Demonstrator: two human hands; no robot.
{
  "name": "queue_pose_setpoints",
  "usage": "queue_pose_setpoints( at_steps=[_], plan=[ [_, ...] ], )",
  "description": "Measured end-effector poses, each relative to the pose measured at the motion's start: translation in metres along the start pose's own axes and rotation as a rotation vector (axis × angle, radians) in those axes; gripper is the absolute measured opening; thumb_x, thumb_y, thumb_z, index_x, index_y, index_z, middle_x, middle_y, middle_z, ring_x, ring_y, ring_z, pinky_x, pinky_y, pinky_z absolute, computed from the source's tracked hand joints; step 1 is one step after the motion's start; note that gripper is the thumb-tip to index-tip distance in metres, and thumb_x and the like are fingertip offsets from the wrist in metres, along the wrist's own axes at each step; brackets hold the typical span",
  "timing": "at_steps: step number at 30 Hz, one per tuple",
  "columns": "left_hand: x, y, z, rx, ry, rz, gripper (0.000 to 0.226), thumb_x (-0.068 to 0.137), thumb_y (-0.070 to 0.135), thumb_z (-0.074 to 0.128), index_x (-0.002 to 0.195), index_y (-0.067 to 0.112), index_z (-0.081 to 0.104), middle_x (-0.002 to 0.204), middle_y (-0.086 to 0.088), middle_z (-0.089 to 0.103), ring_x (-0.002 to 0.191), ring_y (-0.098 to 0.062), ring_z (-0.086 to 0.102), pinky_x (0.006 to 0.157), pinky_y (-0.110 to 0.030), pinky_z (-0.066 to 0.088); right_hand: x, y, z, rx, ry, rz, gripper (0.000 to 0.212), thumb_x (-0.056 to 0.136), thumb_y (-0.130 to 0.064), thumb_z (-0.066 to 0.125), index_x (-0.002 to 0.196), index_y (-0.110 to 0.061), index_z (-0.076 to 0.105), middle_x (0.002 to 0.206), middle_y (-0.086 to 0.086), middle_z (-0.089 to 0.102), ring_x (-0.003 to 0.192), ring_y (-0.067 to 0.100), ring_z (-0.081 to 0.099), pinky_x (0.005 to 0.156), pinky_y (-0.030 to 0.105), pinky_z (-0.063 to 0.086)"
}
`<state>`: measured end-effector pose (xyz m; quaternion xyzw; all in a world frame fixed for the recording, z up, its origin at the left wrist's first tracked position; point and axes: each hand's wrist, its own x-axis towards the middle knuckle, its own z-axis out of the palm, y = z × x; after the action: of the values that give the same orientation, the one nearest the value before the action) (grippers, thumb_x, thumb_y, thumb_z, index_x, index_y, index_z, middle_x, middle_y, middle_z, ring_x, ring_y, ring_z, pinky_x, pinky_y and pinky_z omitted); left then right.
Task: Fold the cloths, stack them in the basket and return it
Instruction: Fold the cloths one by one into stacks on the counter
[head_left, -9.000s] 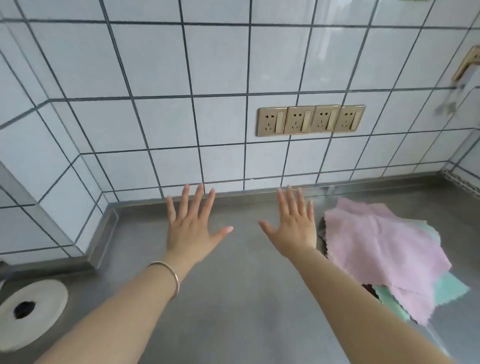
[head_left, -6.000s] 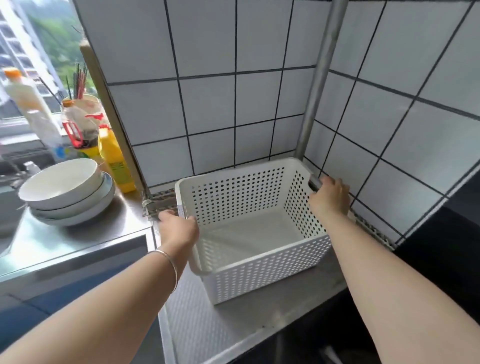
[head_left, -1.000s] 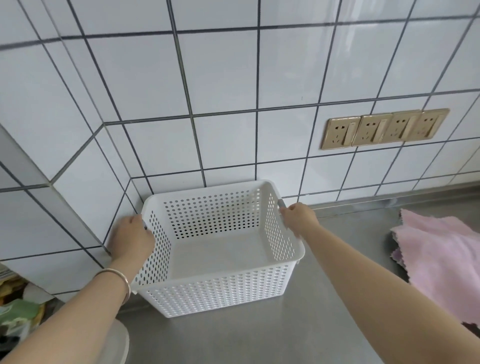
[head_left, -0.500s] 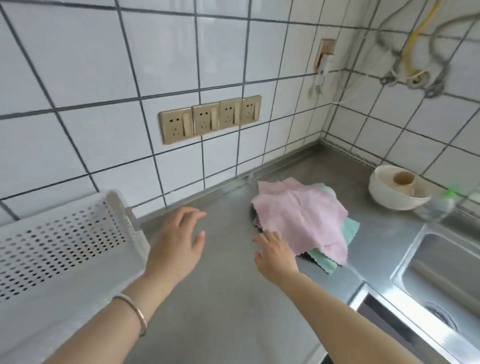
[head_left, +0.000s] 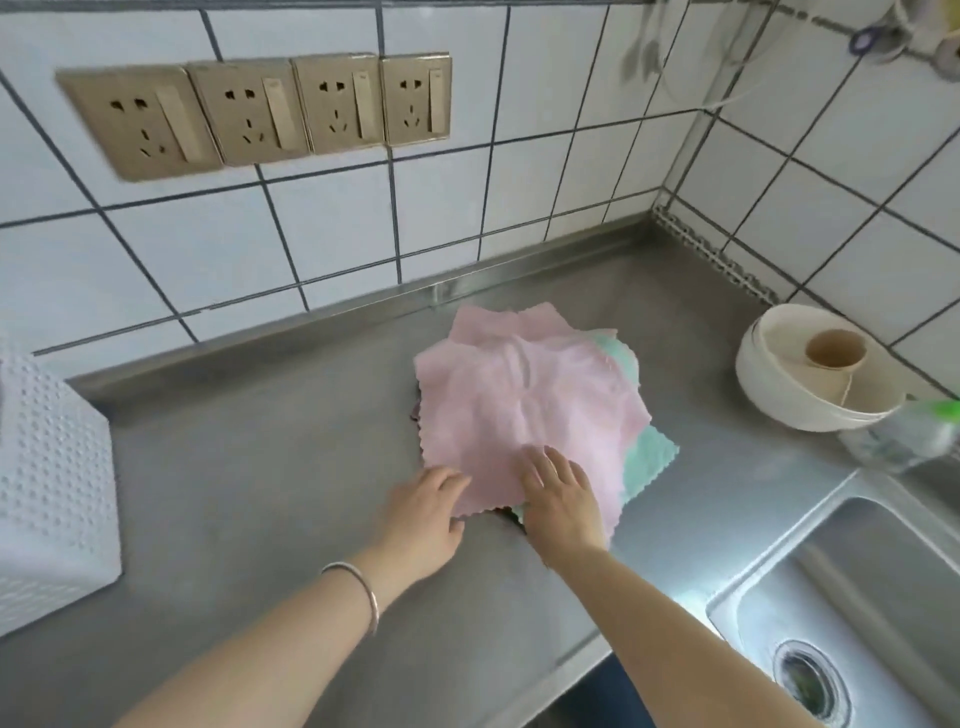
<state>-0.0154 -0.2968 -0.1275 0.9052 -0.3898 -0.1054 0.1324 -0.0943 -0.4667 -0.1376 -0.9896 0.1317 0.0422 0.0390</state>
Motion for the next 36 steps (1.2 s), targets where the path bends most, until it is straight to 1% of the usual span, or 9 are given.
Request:
queue_pose_setpoints(
  at_steps=[6, 11, 13, 16, 22, 24, 27, 32, 36],
  plan=[
    [0.022, 0.031, 0.031, 0.092, 0.068, -0.063, 0.061, 0.045, 0.040, 0.083, 0.101, 0.024, 0.067, 0.101, 0.009, 0.067, 0.090, -0.015, 0.067, 0.071, -0.028, 0.057, 0.012, 0.022, 0.005, 0.126, 0.129, -0.105, 0.028, 0.073, -0.021, 0.044, 0.075, -0.019, 0.072, 0.095, -0.002, 0.071, 0.083, 0.024, 0.066, 0.068, 0.030, 0.052],
    [0.039, 0.024, 0.011, -0.009, 0.207, -0.172, 0.041, 0.054, 0.005, 0.074, 0.087, 0.027, 0.068, 0.080, 0.009, 0.070, 0.072, -0.022, 0.066, 0.063, -0.029, 0.051, 0.023, 0.040, -0.013, 0.258, 0.338, -0.140, 0.021, 0.082, -0.019, 0.046, 0.072, -0.015, 0.063, 0.063, -0.005, 0.062, 0.055, 0.019, 0.057, 0.053, 0.026, 0.047],
    [0.042, 0.020, -0.008, -0.092, 0.251, -0.220, 0.039, 0.058, -0.002, 0.069, 0.088, 0.023, 0.068, 0.075, 0.003, 0.071, 0.060, -0.028, 0.065, 0.051, -0.029, 0.047, 0.028, 0.051, -0.027, 0.160, 0.336, -0.207, 0.006, 0.073, -0.018, 0.061, 0.074, -0.018, 0.066, 0.065, -0.007, 0.064, 0.056, 0.018, 0.057, 0.052, 0.026, 0.045],
    [0.039, 0.019, -0.043, -0.161, 0.356, -0.279, 0.042, 0.070, -0.005, 0.061, 0.102, 0.021, 0.068, 0.088, -0.002, 0.073, 0.070, -0.031, 0.067, 0.056, -0.033, 0.048, 0.043, 0.062, -0.049, 0.058, 0.211, -0.128, 0.025, 0.049, -0.001, 0.072, 0.067, -0.017, 0.069, 0.057, -0.004, 0.062, 0.051, 0.023, 0.057, 0.050, 0.027, 0.040],
    [0.004, -0.026, -0.133, -0.332, 0.492, -0.300, 0.042, 0.074, -0.007, 0.052, 0.099, 0.021, 0.070, 0.090, 0.001, 0.073, 0.082, -0.026, 0.066, 0.071, -0.034, 0.052, 0.081, 0.037, -0.147, 0.284, 0.059, -0.012, 0.028, 0.091, -0.013, 0.045, 0.107, -0.019, 0.067, 0.107, 0.001, 0.066, 0.103, 0.027, 0.059, 0.068, 0.024, 0.033],
    [-0.011, -0.046, -0.163, -0.341, 0.516, -0.330, 0.036, 0.077, -0.003, 0.054, 0.096, 0.022, 0.071, 0.088, 0.006, 0.071, 0.082, -0.019, 0.066, 0.073, -0.032, 0.052, 0.094, 0.019, -0.175, 0.450, 0.074, -0.031, 0.019, 0.090, -0.013, 0.051, 0.087, -0.018, 0.069, 0.090, 0.007, 0.067, 0.092, 0.027, 0.060, 0.066, 0.024, 0.034],
    [-0.029, -0.072, -0.204, -0.347, 0.597, -0.394, 0.029, 0.082, -0.001, 0.055, 0.100, 0.014, 0.072, 0.096, -0.001, 0.071, 0.085, -0.013, 0.060, 0.071, -0.020, 0.042, 0.110, -0.015, -0.204, 0.506, 0.167, -0.042, 0.038, 0.088, -0.018, 0.057, 0.053, -0.021, 0.043, 0.057, -0.001, 0.047, 0.067, 0.026, 0.049, 0.056, 0.030, 0.028],
    [-0.081, -0.102, -0.247, -0.398, 0.714, -0.377, 0.029, 0.085, -0.004, 0.052, 0.104, 0.009, 0.071, 0.101, -0.005, 0.070, 0.091, -0.014, 0.061, 0.066, -0.002, 0.040, 0.104, -0.076, -0.227, 0.588, 0.381, -0.160, 0.021, 0.092, -0.017, 0.054, 0.102, -0.005, 0.067, 0.106, 0.014, 0.064, 0.099, 0.032, 0.057, 0.074, 0.028, 0.035],
    [-0.145, -0.101, -0.247, -0.456, 0.730, -0.348, 0.042, 0.086, -0.005, 0.049, 0.098, 0.032, 0.067, 0.082, 0.027, 0.066, 0.075, 0.007, 0.059, 0.063, 0.002, 0.036, 0.060, -0.100, -0.222, 0.687, 0.450, -0.245, 0.018, 0.093, -0.017, 0.053, 0.099, -0.006, 0.065, 0.087, 0.009, 0.065, 0.079, 0.025, 0.055, 0.063, 0.024, 0.031]
  ],
)
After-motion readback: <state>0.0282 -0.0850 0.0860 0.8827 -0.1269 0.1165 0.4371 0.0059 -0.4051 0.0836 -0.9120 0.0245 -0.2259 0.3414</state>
